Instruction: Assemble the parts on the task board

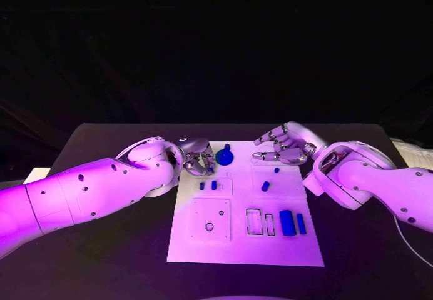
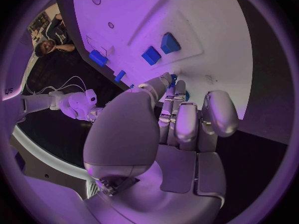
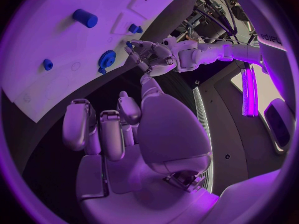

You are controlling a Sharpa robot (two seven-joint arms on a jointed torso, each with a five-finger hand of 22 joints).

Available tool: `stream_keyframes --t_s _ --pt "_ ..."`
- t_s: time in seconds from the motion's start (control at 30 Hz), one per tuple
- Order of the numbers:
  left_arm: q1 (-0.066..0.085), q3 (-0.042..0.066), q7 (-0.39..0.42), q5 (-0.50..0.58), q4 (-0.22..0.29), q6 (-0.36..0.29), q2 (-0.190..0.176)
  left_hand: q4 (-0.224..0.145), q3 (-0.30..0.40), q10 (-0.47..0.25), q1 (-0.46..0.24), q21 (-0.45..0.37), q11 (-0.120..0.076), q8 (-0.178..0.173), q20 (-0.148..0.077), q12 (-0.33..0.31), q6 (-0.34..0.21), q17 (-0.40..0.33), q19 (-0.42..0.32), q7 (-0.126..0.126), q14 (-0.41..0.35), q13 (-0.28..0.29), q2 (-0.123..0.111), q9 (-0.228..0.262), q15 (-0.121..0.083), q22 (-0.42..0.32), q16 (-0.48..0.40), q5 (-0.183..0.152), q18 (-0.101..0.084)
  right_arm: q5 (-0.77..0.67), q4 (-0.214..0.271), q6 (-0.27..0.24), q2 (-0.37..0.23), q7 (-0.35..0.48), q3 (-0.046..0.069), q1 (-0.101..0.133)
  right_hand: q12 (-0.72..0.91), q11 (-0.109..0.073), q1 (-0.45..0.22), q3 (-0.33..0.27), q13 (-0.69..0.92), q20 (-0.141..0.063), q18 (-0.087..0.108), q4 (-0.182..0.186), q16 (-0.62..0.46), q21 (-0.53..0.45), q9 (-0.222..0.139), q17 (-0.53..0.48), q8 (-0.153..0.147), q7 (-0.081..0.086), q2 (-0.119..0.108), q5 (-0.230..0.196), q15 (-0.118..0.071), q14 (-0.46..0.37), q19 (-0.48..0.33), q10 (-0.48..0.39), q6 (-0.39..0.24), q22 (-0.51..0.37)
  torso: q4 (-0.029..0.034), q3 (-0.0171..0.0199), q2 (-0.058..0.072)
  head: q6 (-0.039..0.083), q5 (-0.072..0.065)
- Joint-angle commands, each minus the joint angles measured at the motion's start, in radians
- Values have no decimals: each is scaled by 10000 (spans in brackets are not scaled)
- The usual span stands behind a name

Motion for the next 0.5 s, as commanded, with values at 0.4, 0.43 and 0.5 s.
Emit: stream_keyframes --t_s 0.4,0.43,0.5 --pt "-35 -39 -209 -171 -234 372 197 40 4 90 -90 78 6 -37 -22 -44 78 -16 122 -2 180 14 18 -18 -31 47 26 -47 -124 -51 21 138 14 76 0 -7 48 -71 21 -58 14 -40 114 5 -24 -37 11 1164 3 4 80 46 -87 718 -42 7 81 8 -9 -4 6 -20 -6" --pt "-39 -41 -222 -175 -245 407 206 34 2 87 -90 83 5 -43 -23 -49 73 -12 122 -3 180 13 9 -20 -32 51 30 -49 -124 -51 21 139 14 76 0 -7 48 -71 21 -58 14 -40 114 5 -24 -37 11 1164 3 4 80 46 -87 718 -42 7 81 8 -9 -1 4 -28 -10" --pt "-43 -43 -235 -182 -251 444 211 34 2 87 -90 83 5 -43 -23 -49 73 -12 122 -3 180 13 9 -20 -32 51 30 -49 -124 -51 20 141 13 76 0 -7 48 -71 21 -58 14 -40 114 5 -24 -37 11 1164 3 4 80 46 -87 718 -42 7 81 8 -8 1 2 -30 -15"
